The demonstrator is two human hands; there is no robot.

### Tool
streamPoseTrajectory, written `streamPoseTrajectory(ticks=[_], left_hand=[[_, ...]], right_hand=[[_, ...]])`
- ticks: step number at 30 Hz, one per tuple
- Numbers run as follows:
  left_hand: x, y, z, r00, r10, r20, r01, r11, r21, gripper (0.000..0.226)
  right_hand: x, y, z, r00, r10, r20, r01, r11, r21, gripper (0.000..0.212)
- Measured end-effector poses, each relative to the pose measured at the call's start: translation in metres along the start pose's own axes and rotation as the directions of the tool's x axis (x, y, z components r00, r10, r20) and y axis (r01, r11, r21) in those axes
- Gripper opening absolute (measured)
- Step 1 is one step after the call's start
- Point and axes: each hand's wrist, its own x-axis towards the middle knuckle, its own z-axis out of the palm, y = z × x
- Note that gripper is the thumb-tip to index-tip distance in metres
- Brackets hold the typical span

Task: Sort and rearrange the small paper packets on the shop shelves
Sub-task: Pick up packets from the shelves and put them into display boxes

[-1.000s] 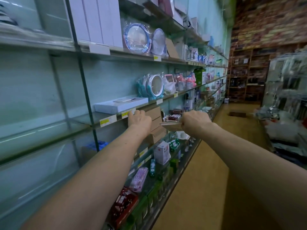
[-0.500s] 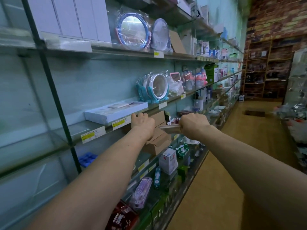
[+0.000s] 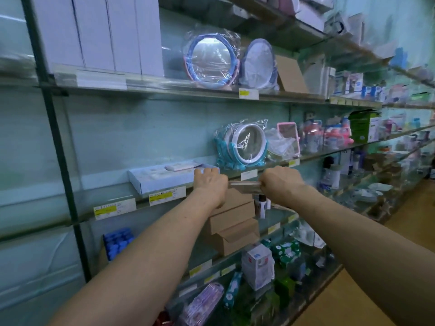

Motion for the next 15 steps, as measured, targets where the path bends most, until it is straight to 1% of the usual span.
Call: streamPoseTrajectory(ticks=[5, 8, 10, 12, 13, 15], left_hand=[[0.014, -0.016, -0.002, 0.995, -0.093, -0.019, 0.093, 0.995, -0.029, 0.041], [0.023, -0.034, -0.006, 0.987, -0.161, 0.011, 0.161, 0.986, -0.051, 0.045], [0.03, -0.046, -0.007, 0.977, -0.209, 0.044, 0.212, 0.972, -0.097, 0.047], [0.039, -0.059, -0.006, 0.958, -0.272, 0.093, 0.287, 0.929, -0.235, 0.052], [0.044, -0.065, -0.005, 0.946, -0.299, 0.126, 0.324, 0.884, -0.338, 0.054], [0.054, -0.075, -0.002, 0.932, -0.316, 0.178, 0.362, 0.762, -0.537, 0.055]], right_hand=[[0.031, 0.009, 0.004, 0.991, -0.105, -0.077, 0.111, 0.992, 0.068, 0.014], [0.05, 0.004, 0.006, 0.979, -0.159, -0.13, 0.176, 0.974, 0.139, 0.016], [0.064, 0.0, 0.006, 0.972, -0.182, -0.145, 0.21, 0.955, 0.209, 0.015], [0.082, -0.004, 0.006, 0.973, -0.177, -0.15, 0.218, 0.919, 0.33, 0.015], [0.092, -0.006, 0.006, 0.974, -0.168, -0.151, 0.216, 0.888, 0.405, 0.019], [0.111, -0.009, 0.009, 0.978, -0.161, -0.136, 0.209, 0.813, 0.544, 0.026]])
